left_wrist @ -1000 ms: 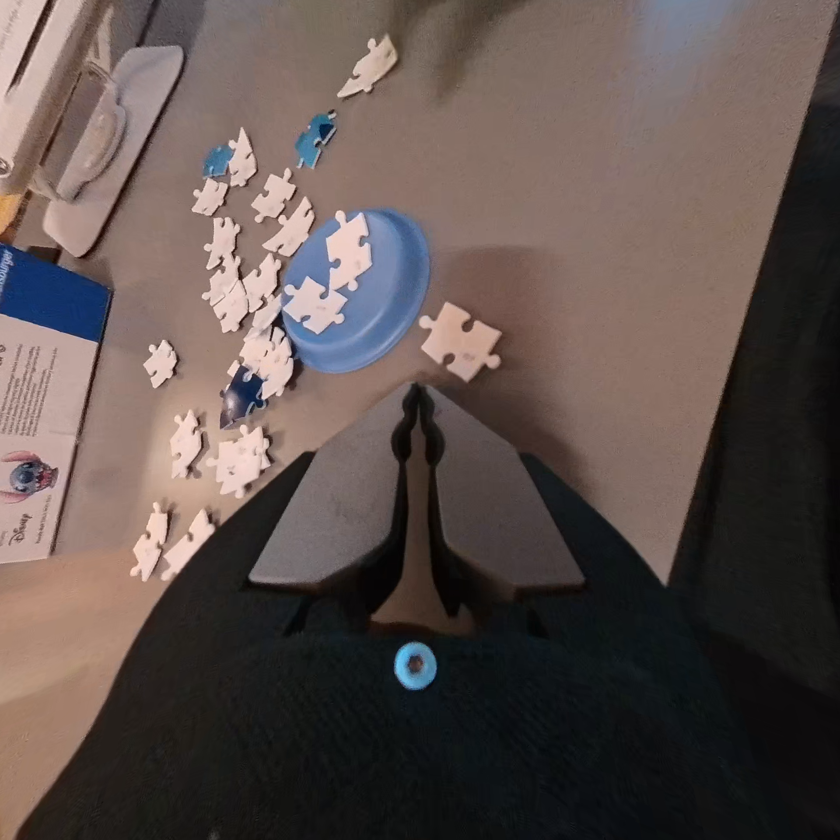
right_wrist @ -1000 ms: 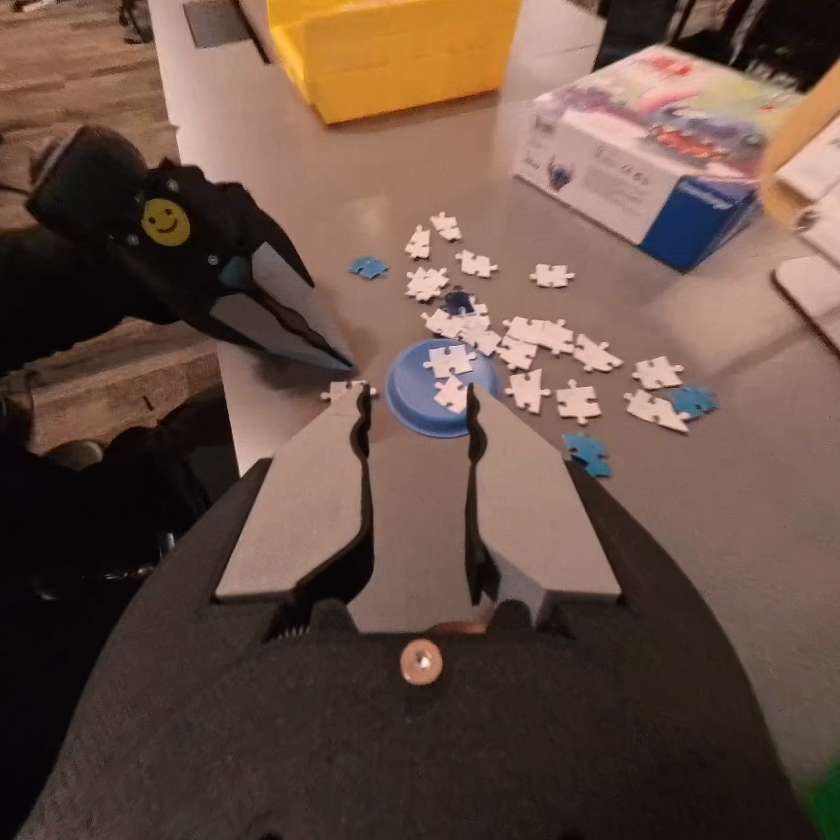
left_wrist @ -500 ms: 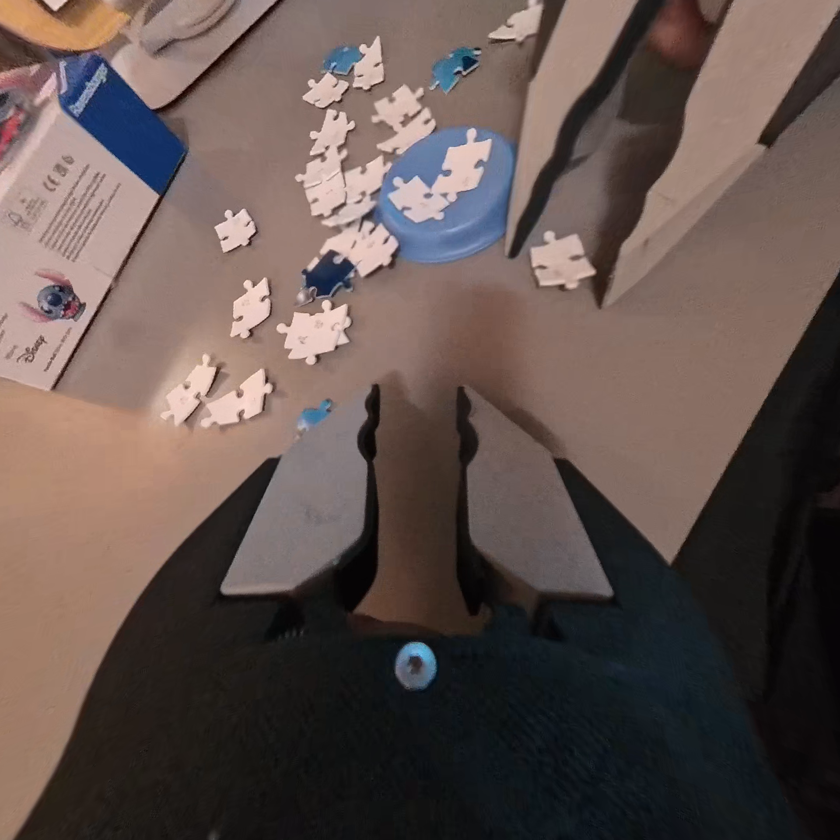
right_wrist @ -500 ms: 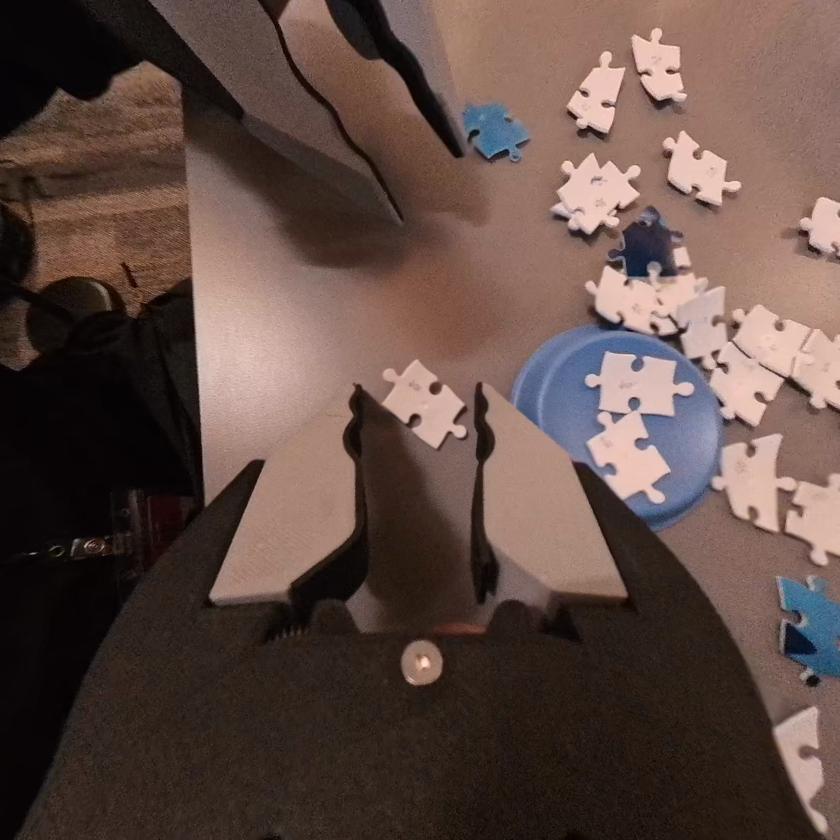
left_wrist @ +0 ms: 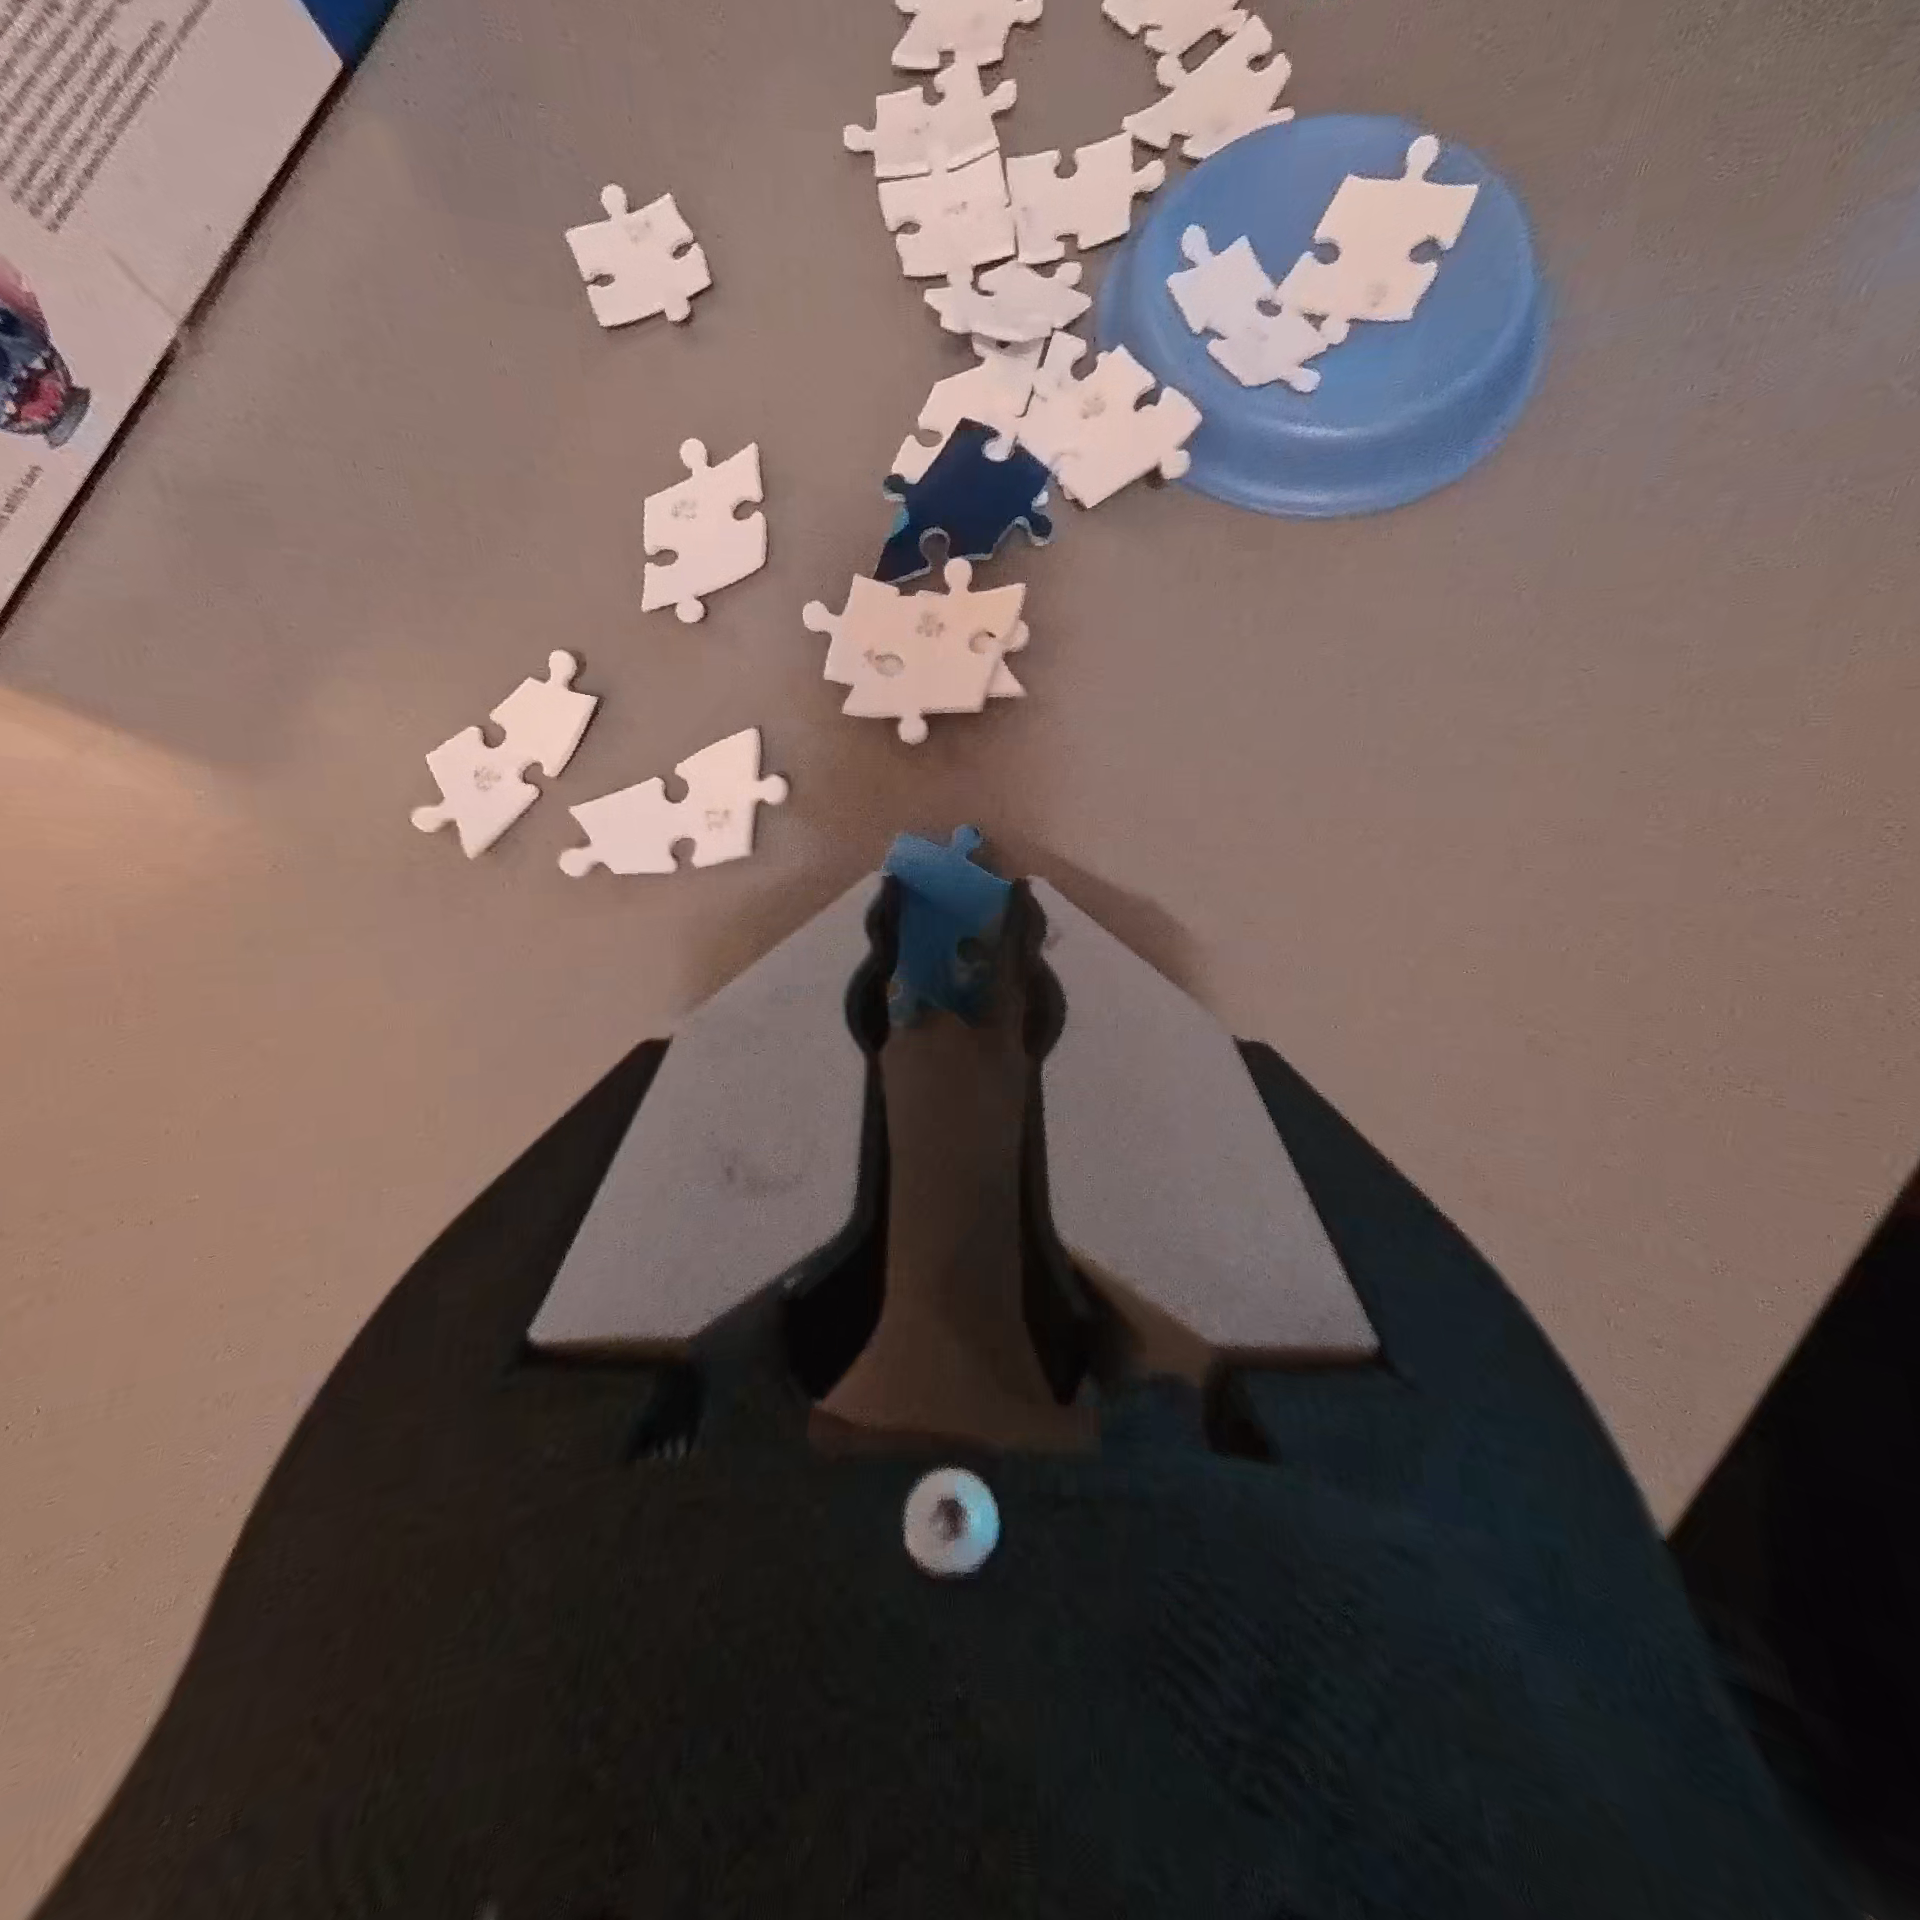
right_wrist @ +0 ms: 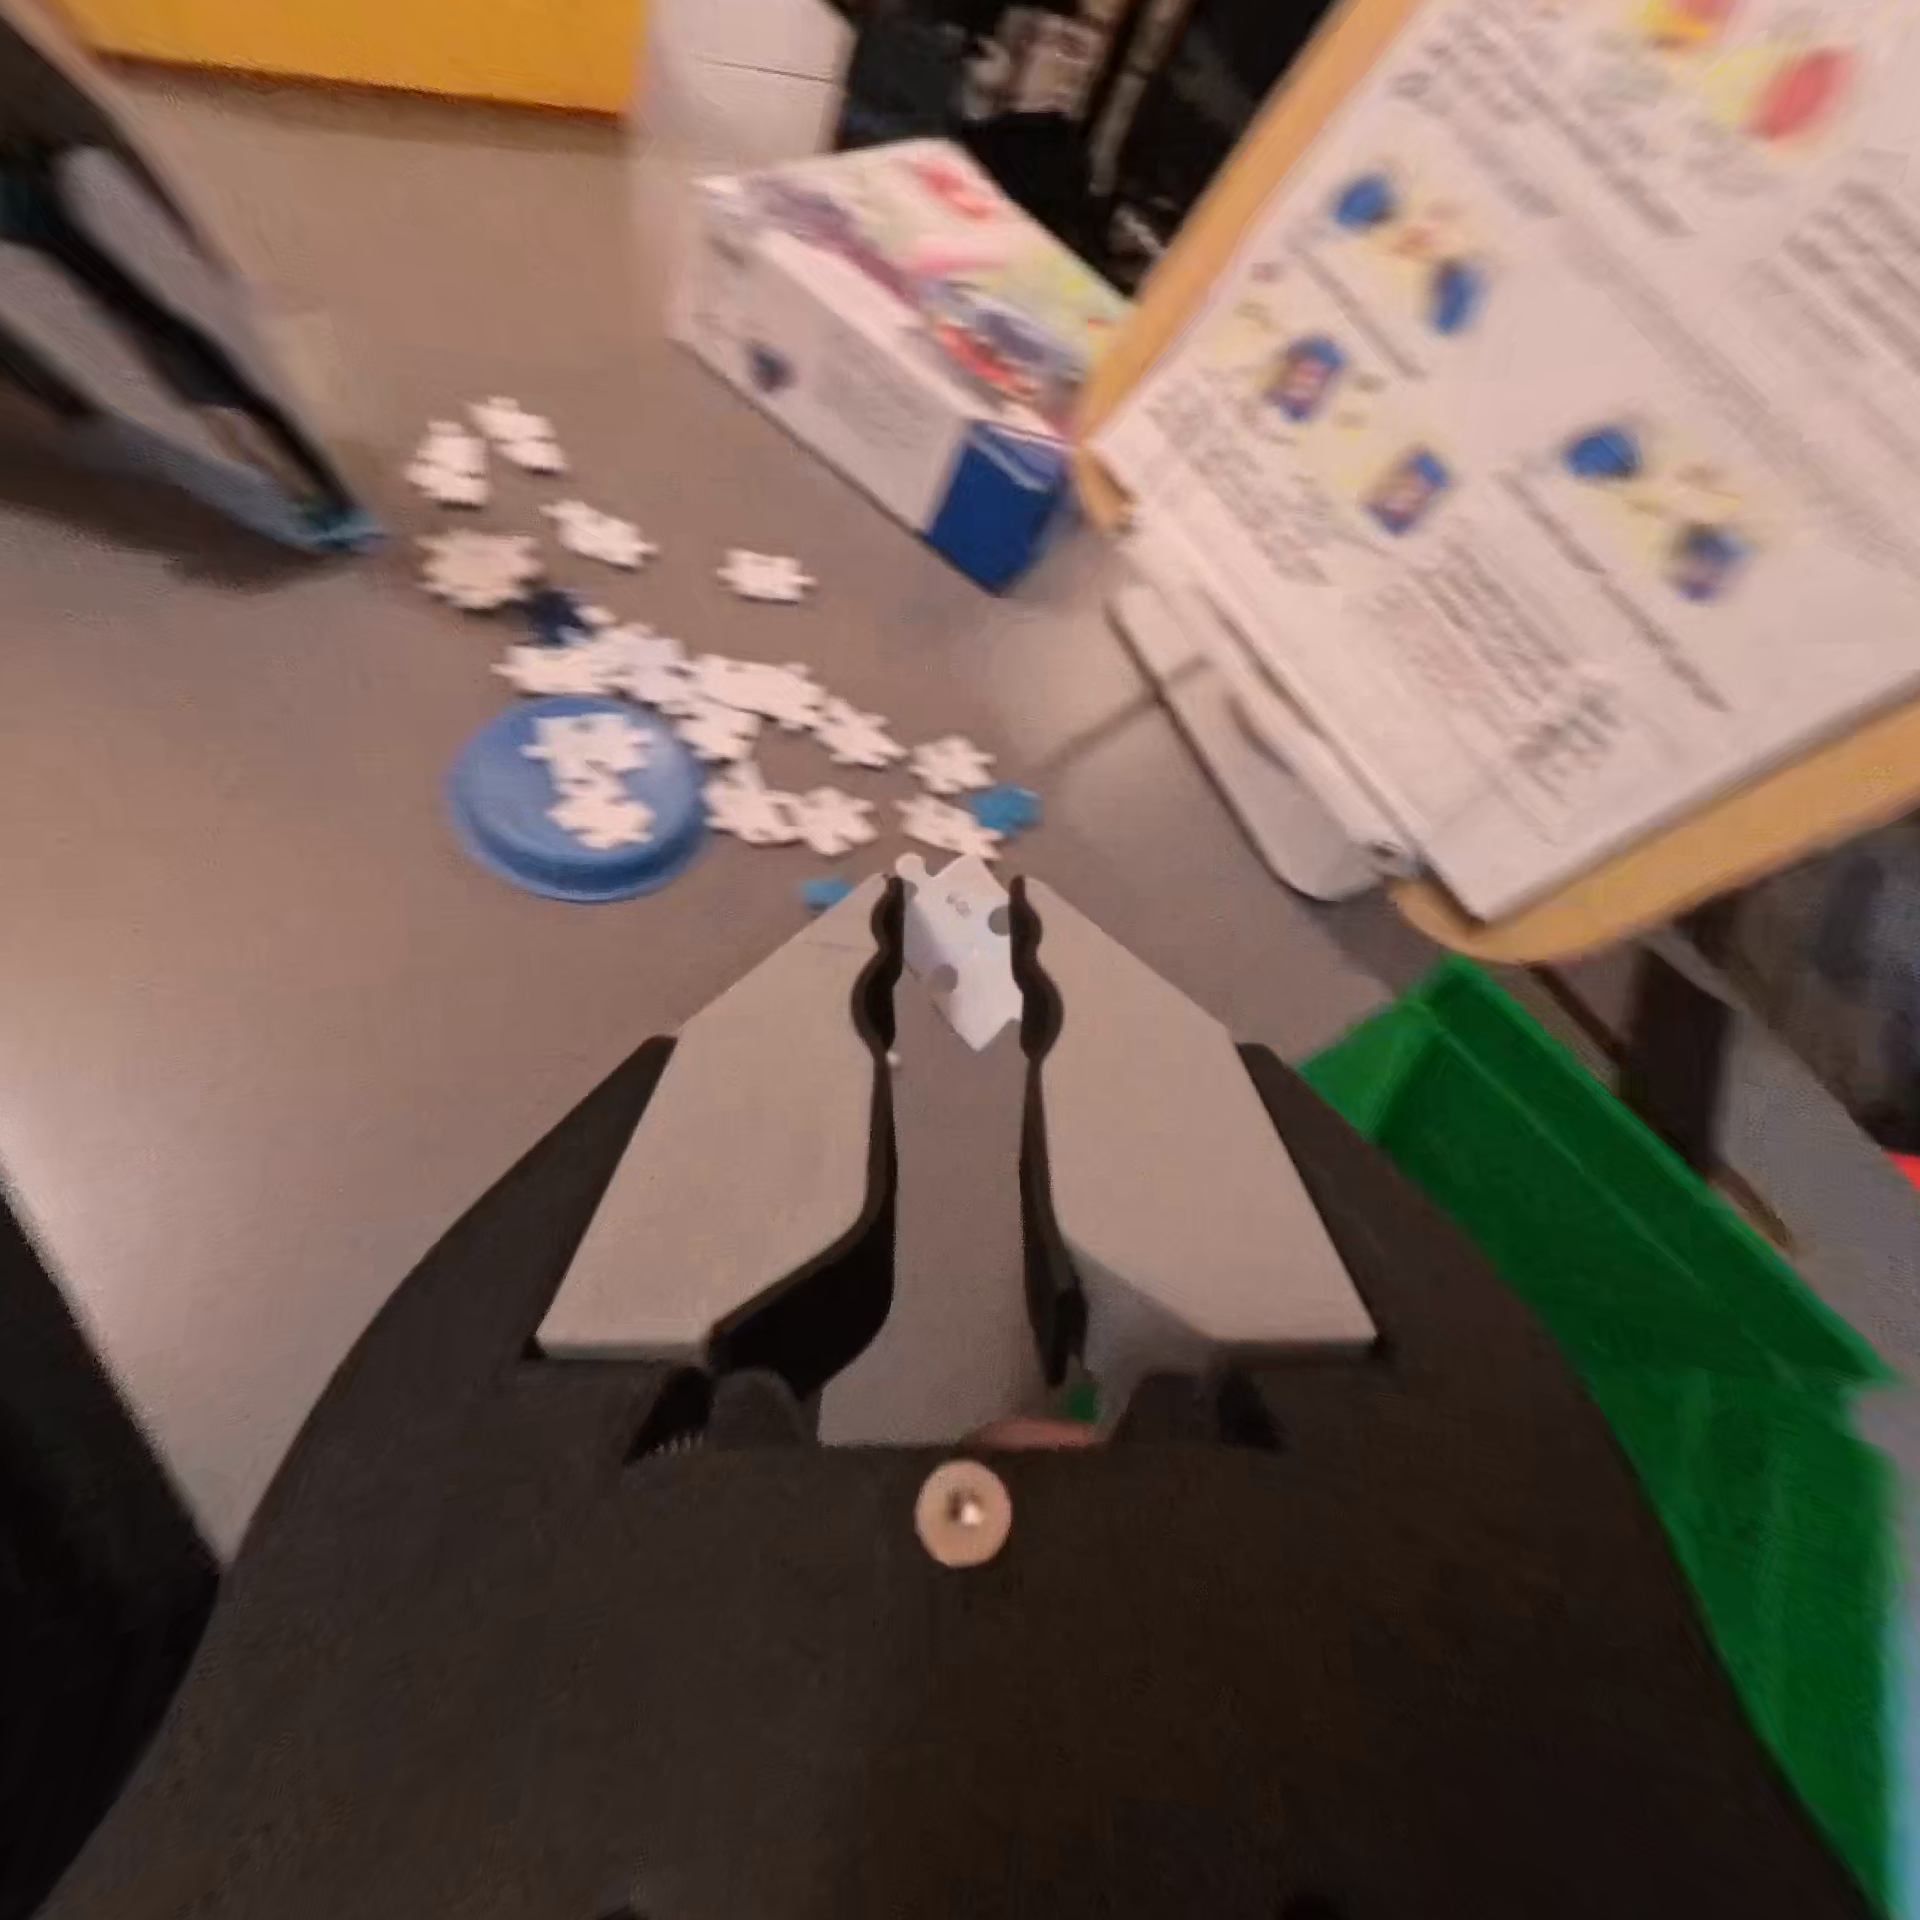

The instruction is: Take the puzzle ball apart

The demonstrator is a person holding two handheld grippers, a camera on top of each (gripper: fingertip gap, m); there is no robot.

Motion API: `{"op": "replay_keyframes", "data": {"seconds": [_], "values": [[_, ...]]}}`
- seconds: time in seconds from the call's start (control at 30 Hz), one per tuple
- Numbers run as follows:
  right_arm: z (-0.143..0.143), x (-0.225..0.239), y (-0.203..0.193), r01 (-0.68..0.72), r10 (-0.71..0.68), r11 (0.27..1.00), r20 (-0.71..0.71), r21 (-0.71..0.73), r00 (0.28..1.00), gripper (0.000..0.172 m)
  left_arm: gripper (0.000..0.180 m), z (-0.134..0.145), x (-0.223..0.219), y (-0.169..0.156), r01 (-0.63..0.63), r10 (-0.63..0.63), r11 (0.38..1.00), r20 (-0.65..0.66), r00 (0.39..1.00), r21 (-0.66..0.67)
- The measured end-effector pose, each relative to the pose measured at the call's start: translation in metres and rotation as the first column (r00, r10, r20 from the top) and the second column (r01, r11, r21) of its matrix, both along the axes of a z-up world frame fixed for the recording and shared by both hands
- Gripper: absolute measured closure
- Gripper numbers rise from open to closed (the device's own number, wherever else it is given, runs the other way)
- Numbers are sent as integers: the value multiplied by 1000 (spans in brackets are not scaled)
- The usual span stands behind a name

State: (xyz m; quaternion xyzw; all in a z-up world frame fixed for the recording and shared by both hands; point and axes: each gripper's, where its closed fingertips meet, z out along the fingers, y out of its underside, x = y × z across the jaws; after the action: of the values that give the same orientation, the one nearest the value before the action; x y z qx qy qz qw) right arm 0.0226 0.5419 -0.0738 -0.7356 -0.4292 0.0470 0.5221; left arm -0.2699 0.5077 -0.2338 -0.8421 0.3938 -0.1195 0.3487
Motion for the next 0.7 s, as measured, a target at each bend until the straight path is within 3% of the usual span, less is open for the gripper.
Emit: {"op": "replay_keyframes", "data": {"seconds": [0.07, 0.1, 0.17, 0.23, 0.3, 0.33, 0.4, 0.5, 0.6, 0.7], "values": [[10, 62, 36, 182, -182, 983, 7, 2, 983, 155, 161, 0, -2, 7, 8, -8, 1000, -9, 1000, -4], [3, 84, 50, 230, -229, 972, 9, -44, 973, 154, 162, 0, -5, 11, 9, -8, 1000, -50, 999, 22], [-17, 119, 70, 319, -315, 937, 51, -143, 948, 138, 163, 1, -6, 12, 26, -20, 998, -114, 993, 57], [-22, 142, 77, 405, -397, 908, 90, -111, 914, 134, 162, 8, 5, 8, 69, -60, 993, -100, 993, 91], [-9, 132, 71, 388, -388, 919, 20, -72, 922, 134, 162, 28, 19, 5, 104, -98, 981, -47, 994, 163], [-2, 109, 61, 311, -317, 946, -55, -87, 947, 132, 163, 48, 34, 3, 149, -156, 957, 7, 988, 249], [7, 36, 28, 21, -59, 987, -242, -158, 969, 130, 163, 99, 74, -10, 246, -323, 857, 99, 941, 453], [2, -59, -26, -367, 235, 891, -420, -268, 876, 123, 163, 145, 130, -26, 356, -459, 652, -26, 888, 670], [6, -103, -53, -541, 327, 794, -556, -277, 764, 121, 162, 154, 173, -34, 457, -490, 465, -209, 846, 759], [-3, -115, -64, -616, 323, 709, -618, -343, 717, 132, 162, 159, 194, -36, 449, -476, 371, -249, 843, 813]]}}
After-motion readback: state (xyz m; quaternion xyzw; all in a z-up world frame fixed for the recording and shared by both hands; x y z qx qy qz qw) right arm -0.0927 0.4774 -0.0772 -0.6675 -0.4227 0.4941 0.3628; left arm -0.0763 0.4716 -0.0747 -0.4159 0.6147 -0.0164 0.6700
